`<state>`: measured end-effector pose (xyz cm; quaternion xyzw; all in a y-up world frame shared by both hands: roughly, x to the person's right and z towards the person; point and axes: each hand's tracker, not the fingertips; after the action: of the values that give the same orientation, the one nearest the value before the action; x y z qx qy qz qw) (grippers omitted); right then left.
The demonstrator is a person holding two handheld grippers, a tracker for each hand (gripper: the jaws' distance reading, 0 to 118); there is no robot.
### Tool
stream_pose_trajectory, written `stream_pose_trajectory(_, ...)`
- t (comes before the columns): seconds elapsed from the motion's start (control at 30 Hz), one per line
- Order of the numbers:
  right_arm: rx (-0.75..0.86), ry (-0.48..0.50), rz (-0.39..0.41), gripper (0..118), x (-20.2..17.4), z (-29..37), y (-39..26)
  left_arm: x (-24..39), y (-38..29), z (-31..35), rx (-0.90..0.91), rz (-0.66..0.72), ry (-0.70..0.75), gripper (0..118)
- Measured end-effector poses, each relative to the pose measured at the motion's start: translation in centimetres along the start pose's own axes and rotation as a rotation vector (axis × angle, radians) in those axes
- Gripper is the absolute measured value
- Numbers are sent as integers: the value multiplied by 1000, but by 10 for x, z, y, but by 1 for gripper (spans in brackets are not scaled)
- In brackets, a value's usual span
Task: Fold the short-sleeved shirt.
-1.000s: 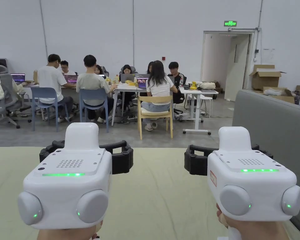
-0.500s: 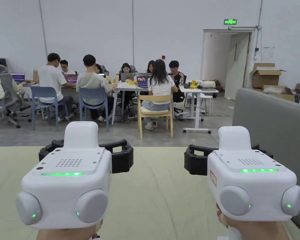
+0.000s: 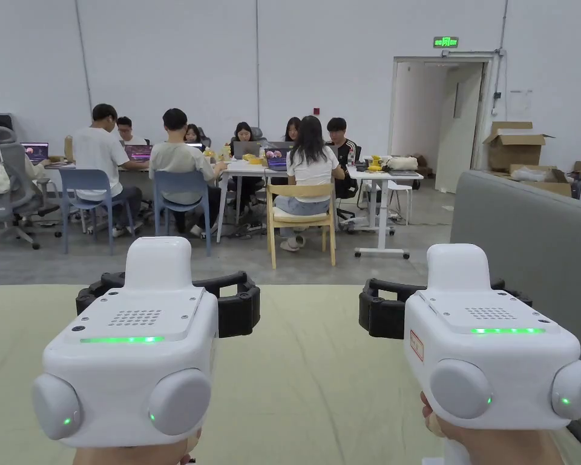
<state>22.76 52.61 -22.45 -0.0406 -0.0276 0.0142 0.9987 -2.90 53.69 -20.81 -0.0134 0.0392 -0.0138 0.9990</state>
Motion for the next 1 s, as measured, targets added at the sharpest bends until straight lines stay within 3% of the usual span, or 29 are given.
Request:
stream_pose_trajectory(0.37, 1, 8, -20, 118, -1, 1, -1, 0, 1, 1, 3, -1, 0, 118)
stream_pose_trajectory(0.53, 9, 37, -67, 118, 1, 2, 1, -2, 0, 1, 2, 5, -3, 118)
stream_pose_trajectory(1.0, 8, 34, -63, 118, -1, 2, 2, -5, 3, 2, 7, 6, 2, 118)
